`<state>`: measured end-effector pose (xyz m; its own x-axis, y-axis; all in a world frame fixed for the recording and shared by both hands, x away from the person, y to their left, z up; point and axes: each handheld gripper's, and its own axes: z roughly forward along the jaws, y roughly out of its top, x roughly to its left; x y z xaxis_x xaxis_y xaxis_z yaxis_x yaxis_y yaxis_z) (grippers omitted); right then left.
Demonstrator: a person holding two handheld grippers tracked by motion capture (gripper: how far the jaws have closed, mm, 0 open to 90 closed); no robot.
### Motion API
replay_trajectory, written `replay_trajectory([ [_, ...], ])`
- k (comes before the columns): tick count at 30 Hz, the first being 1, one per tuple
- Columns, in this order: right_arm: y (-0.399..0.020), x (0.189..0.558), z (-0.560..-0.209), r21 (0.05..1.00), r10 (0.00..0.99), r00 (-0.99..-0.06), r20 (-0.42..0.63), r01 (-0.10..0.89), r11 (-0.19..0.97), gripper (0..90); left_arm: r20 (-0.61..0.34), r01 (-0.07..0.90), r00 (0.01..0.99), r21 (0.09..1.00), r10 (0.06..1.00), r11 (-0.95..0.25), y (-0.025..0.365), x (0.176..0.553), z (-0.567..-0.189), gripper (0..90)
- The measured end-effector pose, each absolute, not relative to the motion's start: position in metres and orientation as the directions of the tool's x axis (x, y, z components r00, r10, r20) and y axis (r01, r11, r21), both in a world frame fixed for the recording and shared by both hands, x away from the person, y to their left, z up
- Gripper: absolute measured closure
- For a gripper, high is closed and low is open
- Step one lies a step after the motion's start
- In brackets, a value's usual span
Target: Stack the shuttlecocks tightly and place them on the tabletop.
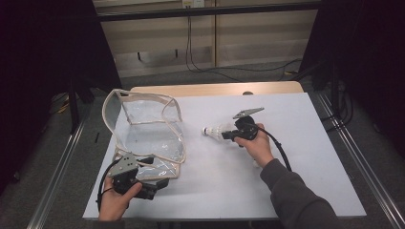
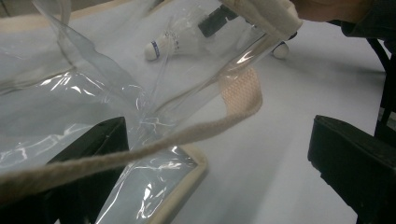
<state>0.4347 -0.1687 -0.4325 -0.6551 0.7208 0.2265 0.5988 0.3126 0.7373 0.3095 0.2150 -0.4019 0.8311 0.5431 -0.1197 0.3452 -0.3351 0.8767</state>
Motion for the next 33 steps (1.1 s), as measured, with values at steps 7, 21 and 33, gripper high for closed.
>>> replay_trajectory([
  [7, -0.1671, 0.4370, -0.4343, 0.741, 0.722, -0.653, 0.228, 0.597, 0.307, 90.0, -0.122, 0.346, 0.830, 0.877, 0.544, -0.332, 0.2149, 0.3096, -0.4020, 5.3],
  [21, -0.1671, 0.4392, -0.4362, 0.742, 0.725, -0.648, 0.231, 0.600, 0.299, 90.0, -0.123, 0.350, 0.829, 0.875, 0.546, -0.334, 0.2143, 0.3097, -0.4018, 5.3],
  [33, -0.1656, 0.4396, -0.4360, 0.754, 0.713, -0.661, 0.236, 0.587, 0.295, 90.0, -0.122, 0.348, 0.830, 0.876, 0.544, -0.335, 0.2146, 0.3099, -0.4019, 5.2],
])
